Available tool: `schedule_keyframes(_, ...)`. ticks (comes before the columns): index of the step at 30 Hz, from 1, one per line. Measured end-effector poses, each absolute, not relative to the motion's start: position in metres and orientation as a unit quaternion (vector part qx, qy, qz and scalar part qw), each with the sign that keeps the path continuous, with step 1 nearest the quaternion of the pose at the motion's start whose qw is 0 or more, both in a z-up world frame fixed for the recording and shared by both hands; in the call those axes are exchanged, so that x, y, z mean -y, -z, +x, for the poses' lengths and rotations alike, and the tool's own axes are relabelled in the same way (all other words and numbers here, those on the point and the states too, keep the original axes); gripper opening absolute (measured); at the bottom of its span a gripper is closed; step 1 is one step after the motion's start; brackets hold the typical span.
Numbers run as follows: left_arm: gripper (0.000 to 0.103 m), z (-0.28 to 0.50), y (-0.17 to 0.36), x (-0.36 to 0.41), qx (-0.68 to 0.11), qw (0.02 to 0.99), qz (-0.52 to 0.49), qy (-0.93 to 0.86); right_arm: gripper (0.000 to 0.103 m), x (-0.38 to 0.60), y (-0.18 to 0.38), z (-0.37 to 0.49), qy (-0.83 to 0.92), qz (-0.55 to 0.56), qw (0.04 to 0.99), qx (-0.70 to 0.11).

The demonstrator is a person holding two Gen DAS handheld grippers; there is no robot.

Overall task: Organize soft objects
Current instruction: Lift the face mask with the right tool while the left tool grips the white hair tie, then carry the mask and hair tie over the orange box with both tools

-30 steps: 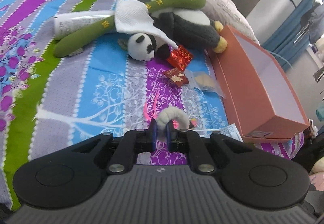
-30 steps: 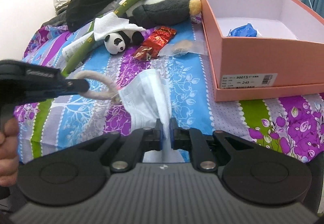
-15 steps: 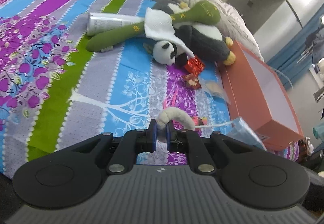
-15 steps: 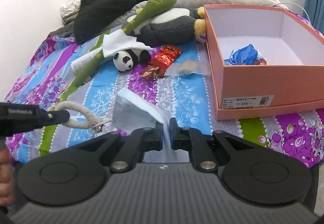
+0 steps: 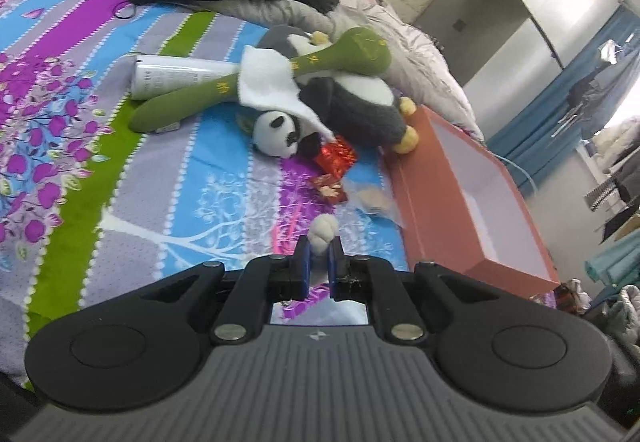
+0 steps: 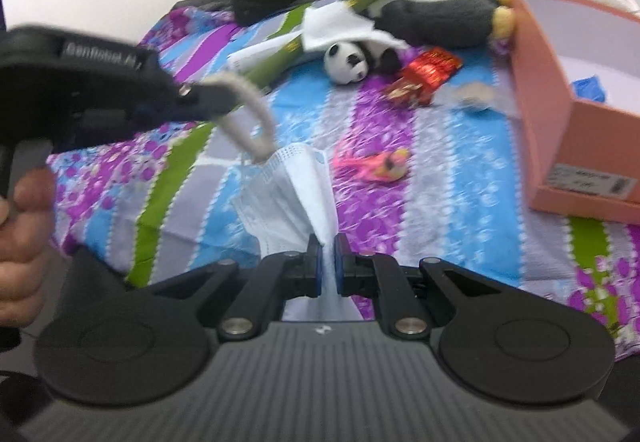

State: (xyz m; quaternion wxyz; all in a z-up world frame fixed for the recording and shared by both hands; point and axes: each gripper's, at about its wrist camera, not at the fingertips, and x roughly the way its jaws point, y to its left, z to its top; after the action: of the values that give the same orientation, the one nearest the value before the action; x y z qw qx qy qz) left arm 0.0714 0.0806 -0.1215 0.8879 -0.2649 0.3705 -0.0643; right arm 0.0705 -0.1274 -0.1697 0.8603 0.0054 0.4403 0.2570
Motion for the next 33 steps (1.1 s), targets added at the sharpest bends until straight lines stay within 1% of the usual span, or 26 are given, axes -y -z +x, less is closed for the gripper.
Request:
schedule_keyframes(6, 0.010, 0.074, 0.118, -0.076, -0.370, 0.881, -0.282, 0.086, 0.010, 0.131, 0.182, 0.078, -0.256, 0.050, 0.846, -0.465)
schedule_keyframes(12, 0.010, 0.075, 0.107, -0.071, -0.363, 0.882, -0.283, 0.099, 0.010, 0.143, 0.194, 0.085, -0.219, 0.060, 0.846, -0.483)
schedule_keyframes(19, 0.010, 0.077, 0.097, -0.061, -0.363, 0.892, -0.251, 0.096, 0.010, 0.166, 0.186, 0.088, -0.182, 0.059, 0.864, -0.465)
schedule_keyframes(26, 0.010, 0.085, 0.088, -0.049, -0.365, 0.898, -0.227, 0.099, 0.010, 0.190, 0.146, 0.091, -0.163, 0.059, 0.892, -0.418)
schedule_keyframes(33, 0.010, 0.112, 0.047, -0.025, -0.342, 0.911, -0.192, 0.125, 0.010, 0.211, 0.077, 0.104, -0.158, 0.043, 0.926, -0.339)
